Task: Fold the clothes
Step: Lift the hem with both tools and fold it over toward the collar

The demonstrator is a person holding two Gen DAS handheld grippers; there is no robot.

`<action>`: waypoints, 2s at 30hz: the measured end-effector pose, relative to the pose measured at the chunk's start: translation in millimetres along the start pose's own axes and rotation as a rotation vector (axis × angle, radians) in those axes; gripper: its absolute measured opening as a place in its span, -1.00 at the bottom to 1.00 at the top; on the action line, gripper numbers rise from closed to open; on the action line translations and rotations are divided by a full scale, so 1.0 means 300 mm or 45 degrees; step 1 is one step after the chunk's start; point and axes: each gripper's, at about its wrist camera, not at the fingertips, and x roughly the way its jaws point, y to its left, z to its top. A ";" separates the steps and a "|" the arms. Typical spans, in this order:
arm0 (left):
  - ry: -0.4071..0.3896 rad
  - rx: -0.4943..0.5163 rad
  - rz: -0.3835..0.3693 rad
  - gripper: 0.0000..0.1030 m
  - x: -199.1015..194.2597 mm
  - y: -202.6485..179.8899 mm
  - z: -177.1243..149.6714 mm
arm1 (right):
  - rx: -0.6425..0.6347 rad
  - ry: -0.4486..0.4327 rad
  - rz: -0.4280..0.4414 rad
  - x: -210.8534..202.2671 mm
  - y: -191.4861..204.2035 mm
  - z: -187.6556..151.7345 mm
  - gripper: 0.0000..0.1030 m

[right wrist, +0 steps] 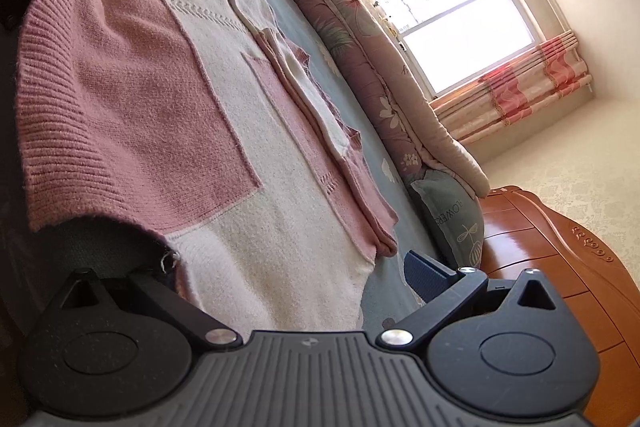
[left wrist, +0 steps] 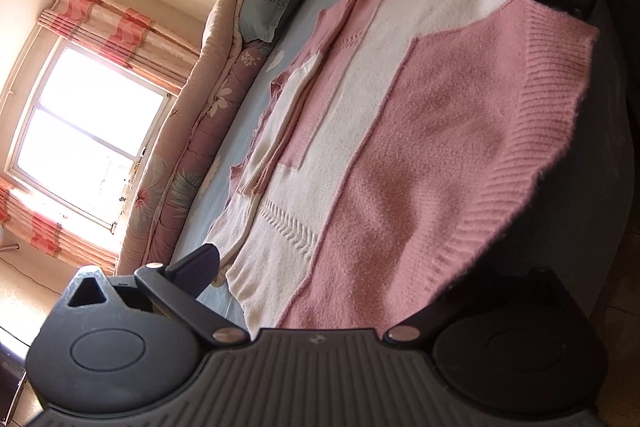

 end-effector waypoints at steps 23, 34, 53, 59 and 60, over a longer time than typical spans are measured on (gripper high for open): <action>0.010 -0.090 0.123 0.99 0.002 0.009 0.032 | -0.035 -0.010 -0.307 -0.004 0.022 -0.007 1.00; -0.030 -0.157 0.240 1.00 0.004 0.026 0.034 | -0.068 -0.068 -0.456 0.000 0.011 0.001 1.00; -0.074 -0.009 0.384 1.00 0.081 0.113 0.090 | -0.077 -0.065 -0.463 0.055 -0.052 0.036 1.00; -0.076 0.001 0.403 1.00 0.134 0.186 0.130 | -0.069 -0.080 -0.513 0.117 -0.117 0.079 1.00; -0.076 -0.003 0.406 1.00 0.145 0.200 0.137 | -0.067 -0.082 -0.519 0.130 -0.128 0.087 1.00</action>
